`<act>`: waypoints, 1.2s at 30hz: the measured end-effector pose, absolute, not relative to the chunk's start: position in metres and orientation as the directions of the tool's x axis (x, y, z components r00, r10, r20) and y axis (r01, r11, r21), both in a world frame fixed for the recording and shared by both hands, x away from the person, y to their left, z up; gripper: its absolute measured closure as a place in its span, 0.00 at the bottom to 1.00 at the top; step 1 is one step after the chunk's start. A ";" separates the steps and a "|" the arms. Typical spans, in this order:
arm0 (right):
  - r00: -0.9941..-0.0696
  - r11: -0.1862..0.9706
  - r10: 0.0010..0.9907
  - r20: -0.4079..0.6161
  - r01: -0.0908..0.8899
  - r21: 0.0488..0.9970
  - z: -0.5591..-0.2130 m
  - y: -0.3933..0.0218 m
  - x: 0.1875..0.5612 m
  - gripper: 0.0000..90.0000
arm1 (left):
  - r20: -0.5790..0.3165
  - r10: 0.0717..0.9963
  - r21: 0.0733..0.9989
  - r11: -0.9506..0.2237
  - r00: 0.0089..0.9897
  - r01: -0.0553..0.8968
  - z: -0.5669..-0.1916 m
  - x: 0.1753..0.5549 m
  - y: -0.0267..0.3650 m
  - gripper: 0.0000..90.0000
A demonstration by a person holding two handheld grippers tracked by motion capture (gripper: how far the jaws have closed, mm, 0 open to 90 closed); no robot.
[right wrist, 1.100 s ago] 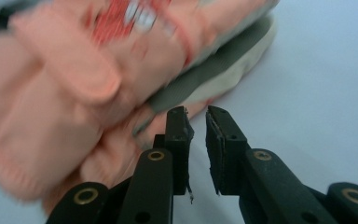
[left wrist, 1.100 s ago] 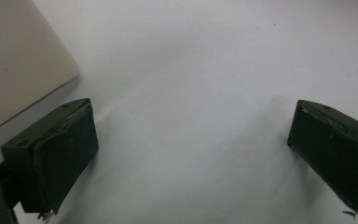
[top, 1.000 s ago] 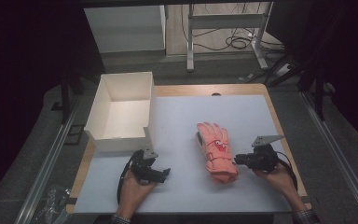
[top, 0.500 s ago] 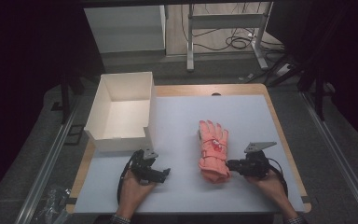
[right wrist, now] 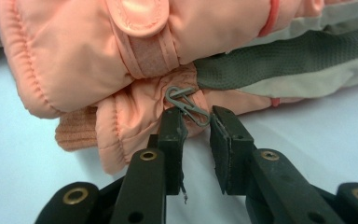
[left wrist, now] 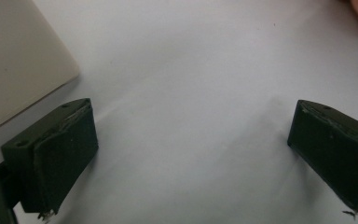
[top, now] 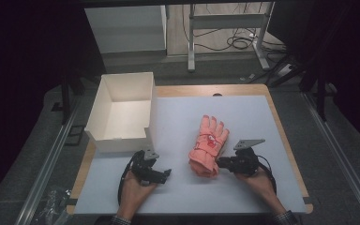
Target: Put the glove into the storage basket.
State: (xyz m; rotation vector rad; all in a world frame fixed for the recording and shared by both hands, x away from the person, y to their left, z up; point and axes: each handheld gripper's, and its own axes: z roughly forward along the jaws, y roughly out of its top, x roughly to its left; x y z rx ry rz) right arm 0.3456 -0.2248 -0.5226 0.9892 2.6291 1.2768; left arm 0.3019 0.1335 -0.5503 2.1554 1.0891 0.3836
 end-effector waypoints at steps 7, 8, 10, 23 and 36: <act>-0.785 0.448 0.588 0.196 0.518 0.728 -0.524 -0.209 0.353 0.82 | -0.042 0.794 0.689 -0.417 0.606 0.593 -0.550 0.302 0.134 0.02; -0.783 0.442 0.591 0.197 0.518 0.732 -0.524 -0.208 0.353 0.82 | -0.041 0.794 0.689 -0.417 0.606 0.593 -0.550 0.302 0.134 0.02; -0.779 0.439 0.595 0.196 0.520 0.733 -0.525 -0.205 0.355 0.82 | -0.041 0.794 0.688 -0.417 0.606 0.593 -0.550 0.302 0.134 0.02; -0.759 0.409 0.625 0.180 0.515 0.753 -0.530 -0.193 0.362 0.80 | -0.040 0.795 0.684 -0.420 0.606 0.596 -0.550 0.302 0.133 0.01; -0.707 0.388 0.699 0.108 0.502 0.773 -0.518 -0.223 0.350 0.53 | -0.043 0.797 0.685 -0.415 0.602 0.598 -0.550 0.302 0.132 0.01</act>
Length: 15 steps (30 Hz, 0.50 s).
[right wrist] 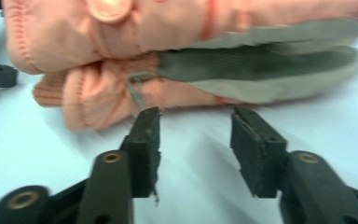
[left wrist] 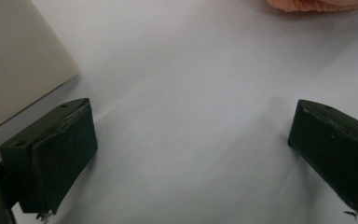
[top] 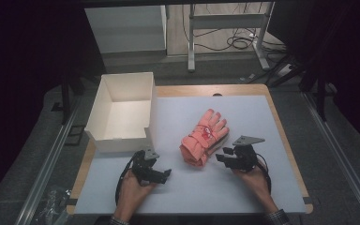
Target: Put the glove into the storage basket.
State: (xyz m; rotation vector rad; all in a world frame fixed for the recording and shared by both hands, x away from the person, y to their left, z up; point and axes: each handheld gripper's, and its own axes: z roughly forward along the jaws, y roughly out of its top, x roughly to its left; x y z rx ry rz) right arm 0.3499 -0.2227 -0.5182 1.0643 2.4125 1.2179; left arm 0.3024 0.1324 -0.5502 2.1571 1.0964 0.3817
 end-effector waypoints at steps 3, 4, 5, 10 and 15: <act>-0.691 0.389 0.719 0.076 0.490 0.780 -0.515 -0.234 0.347 0.44 | -0.044 0.797 0.687 -0.414 0.602 0.598 -0.550 0.302 0.132 0.01; -0.688 0.395 0.723 0.064 0.487 0.779 -0.514 -0.237 0.347 0.41 | -0.044 0.797 0.687 -0.413 0.602 0.597 -0.550 0.302 0.132 0.01; -0.680 0.403 0.732 0.041 0.481 0.778 -0.513 -0.241 0.346 0.38 | -0.044 0.797 0.687 -0.413 0.603 0.597 -0.550 0.302 0.133 0.01; -0.642 0.416 0.766 -0.016 0.478 0.774 -0.510 -0.258 0.345 0.29 | -0.047 0.795 0.687 -0.413 0.605 0.598 -0.550 0.302 0.133 0.00; -0.589 0.411 0.807 -0.043 0.507 0.757 -0.515 -0.279 0.347 0.25 | -0.049 0.793 0.687 -0.415 0.607 0.597 -0.550 0.302 0.133 0.00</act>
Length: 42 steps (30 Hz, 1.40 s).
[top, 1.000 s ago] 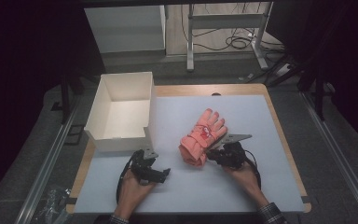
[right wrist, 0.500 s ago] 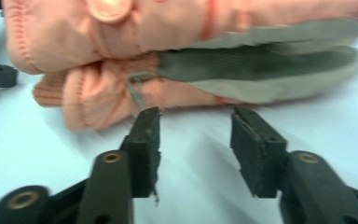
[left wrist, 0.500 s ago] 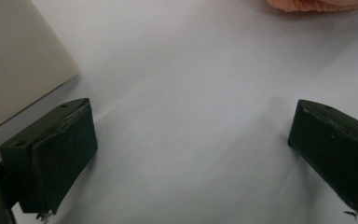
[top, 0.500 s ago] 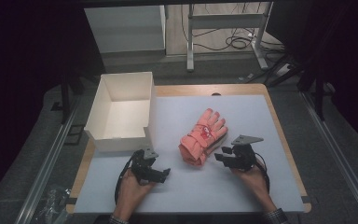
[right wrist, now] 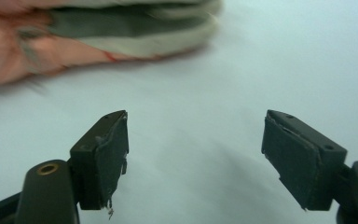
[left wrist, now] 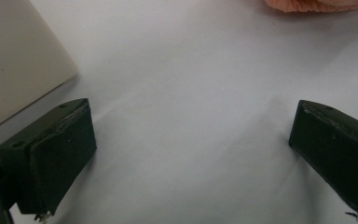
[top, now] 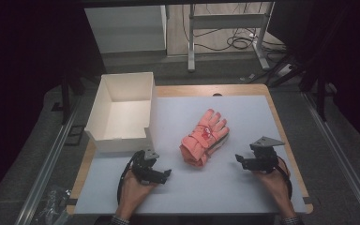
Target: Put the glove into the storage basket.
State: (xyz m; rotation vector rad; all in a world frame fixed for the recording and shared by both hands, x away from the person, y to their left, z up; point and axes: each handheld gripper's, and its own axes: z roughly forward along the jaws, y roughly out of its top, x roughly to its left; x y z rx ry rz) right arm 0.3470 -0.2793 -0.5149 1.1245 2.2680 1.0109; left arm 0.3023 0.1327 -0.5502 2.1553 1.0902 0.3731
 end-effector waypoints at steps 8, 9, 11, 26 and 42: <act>-0.547 0.408 0.835 -0.053 0.553 0.726 -0.529 -0.290 0.353 0.21 | -0.058 0.748 0.691 -0.448 0.661 0.567 -0.545 0.303 0.129 0.00; -0.547 0.411 0.835 -0.056 0.553 0.725 -0.529 -0.290 0.354 0.21 | -0.057 0.748 0.686 -0.451 0.661 0.570 -0.543 0.303 0.128 0.00; -0.542 0.408 0.838 -0.057 0.556 0.724 -0.529 -0.290 0.354 0.19 | -0.058 0.745 0.686 -0.454 0.665 0.569 -0.539 0.305 0.125 0.00; -0.534 0.404 0.843 -0.059 0.558 0.725 -0.530 -0.290 0.353 0.18 | -0.100 0.693 0.682 -0.475 0.714 0.556 -0.492 0.334 0.093 0.00; -0.536 0.405 0.842 -0.059 0.557 0.725 -0.530 -0.290 0.353 0.18 | -0.089 0.644 0.656 -0.537 0.760 0.531 -0.450 0.388 0.040 0.00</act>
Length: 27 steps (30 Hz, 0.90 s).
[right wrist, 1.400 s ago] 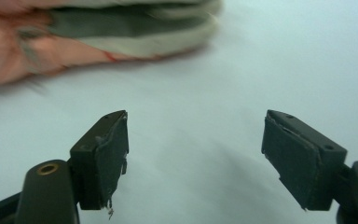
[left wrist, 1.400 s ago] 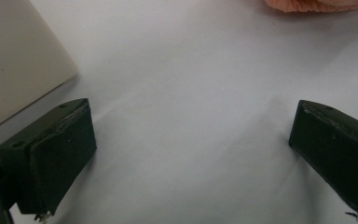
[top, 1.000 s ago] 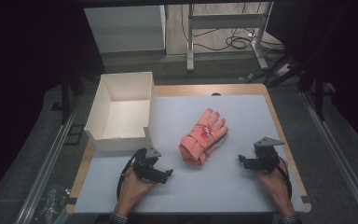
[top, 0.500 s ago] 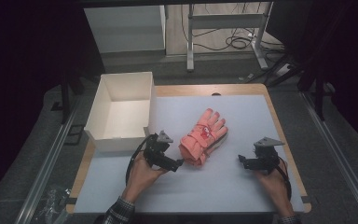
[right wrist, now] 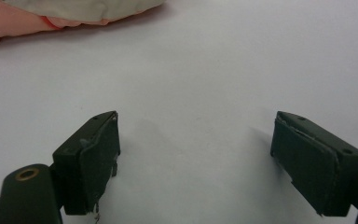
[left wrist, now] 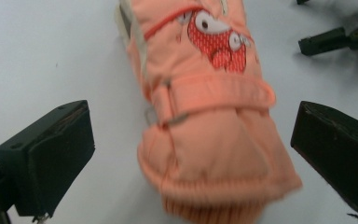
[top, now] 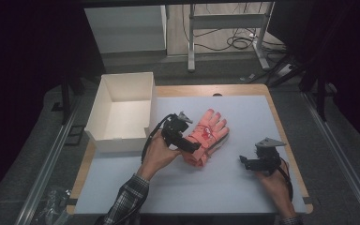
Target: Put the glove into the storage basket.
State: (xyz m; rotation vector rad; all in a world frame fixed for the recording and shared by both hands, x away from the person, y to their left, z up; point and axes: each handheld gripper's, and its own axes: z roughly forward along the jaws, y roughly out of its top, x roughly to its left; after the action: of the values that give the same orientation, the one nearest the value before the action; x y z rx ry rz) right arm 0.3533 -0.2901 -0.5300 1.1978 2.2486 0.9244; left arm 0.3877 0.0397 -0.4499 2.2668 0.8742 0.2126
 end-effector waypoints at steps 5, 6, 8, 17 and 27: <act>-0.535 0.404 0.843 -0.058 0.558 0.725 -0.530 -0.290 0.353 0.17 | -0.091 0.646 0.623 -0.557 0.758 0.550 -0.457 0.402 0.018 0.00; -0.534 0.403 0.843 -0.057 0.558 0.725 -0.530 -0.290 0.353 0.18 | -0.086 0.647 0.618 -0.561 0.758 0.550 -0.459 0.404 0.015 0.00; -0.534 0.403 0.843 -0.057 0.558 0.725 -0.530 -0.290 0.353 0.18 | -0.095 0.646 0.609 -0.564 0.757 0.558 -0.465 0.405 0.008 0.00; -0.535 0.403 0.843 -0.057 0.558 0.725 -0.530 -0.290 0.353 0.17 | -0.049 0.644 0.540 -0.626 0.763 0.563 -0.493 0.401 -0.014 0.00; -0.534 0.403 0.843 -0.057 0.559 0.725 -0.530 -0.290 0.353 0.17 | -0.028 0.649 0.474 -0.661 0.760 0.581 -0.509 0.396 -0.023 0.00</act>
State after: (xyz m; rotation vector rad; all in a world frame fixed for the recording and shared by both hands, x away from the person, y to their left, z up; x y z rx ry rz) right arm 0.3534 -0.2901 -0.5301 1.2013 2.2480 0.9262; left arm 0.3956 -0.0234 -0.5094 2.4943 0.9294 0.1978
